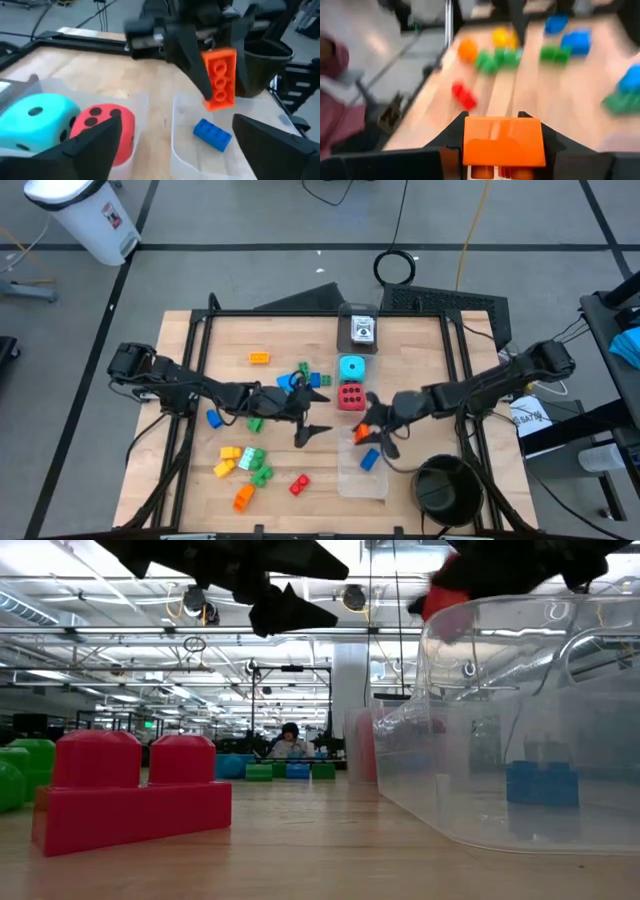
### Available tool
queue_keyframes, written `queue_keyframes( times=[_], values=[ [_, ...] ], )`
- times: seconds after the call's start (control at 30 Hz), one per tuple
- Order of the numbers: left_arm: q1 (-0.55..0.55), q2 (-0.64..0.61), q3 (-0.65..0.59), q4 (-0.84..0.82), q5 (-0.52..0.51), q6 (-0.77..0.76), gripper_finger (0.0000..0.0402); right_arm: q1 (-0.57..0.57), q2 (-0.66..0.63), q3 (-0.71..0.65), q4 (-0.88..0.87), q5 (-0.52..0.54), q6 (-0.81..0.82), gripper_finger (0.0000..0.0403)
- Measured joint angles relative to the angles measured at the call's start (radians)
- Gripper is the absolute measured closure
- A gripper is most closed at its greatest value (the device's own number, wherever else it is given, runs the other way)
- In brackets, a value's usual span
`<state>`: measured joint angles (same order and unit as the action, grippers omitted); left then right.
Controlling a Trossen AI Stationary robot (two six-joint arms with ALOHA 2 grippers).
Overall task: Pick & Place Toys
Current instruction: Put the orange 3 stud game piece into the bottom transparent bin, then put the blue 2 stud game piece into the bottom transparent bin
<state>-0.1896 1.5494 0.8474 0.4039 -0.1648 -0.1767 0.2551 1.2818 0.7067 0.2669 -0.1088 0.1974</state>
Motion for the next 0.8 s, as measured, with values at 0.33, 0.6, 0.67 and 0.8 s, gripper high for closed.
queue_keyframes(
  times=[0.33,0.6,0.67,0.8],
  values=[
    [0.039,-0.146,-0.001,-0.247,0.001,0.037,0.0042,0.092,0.111,0.0,-0.005,-0.025,-0.027,0.0221],
    [0.08,-0.33,-0.001,-0.454,-0.001,0.025,0.0043,0.094,0.099,0.001,0.019,-0.018,-0.026,0.0079],
    [0.084,-0.356,-0.001,-0.443,-0.002,0.025,0.004,0.094,0.101,0.0,0.024,-0.018,-0.026,0.0065],
    [0.09,-0.373,-0.001,-0.384,-0.002,0.024,0.0037,0.093,0.099,0.001,0.04,-0.018,-0.026,0.0058]
  ],
)
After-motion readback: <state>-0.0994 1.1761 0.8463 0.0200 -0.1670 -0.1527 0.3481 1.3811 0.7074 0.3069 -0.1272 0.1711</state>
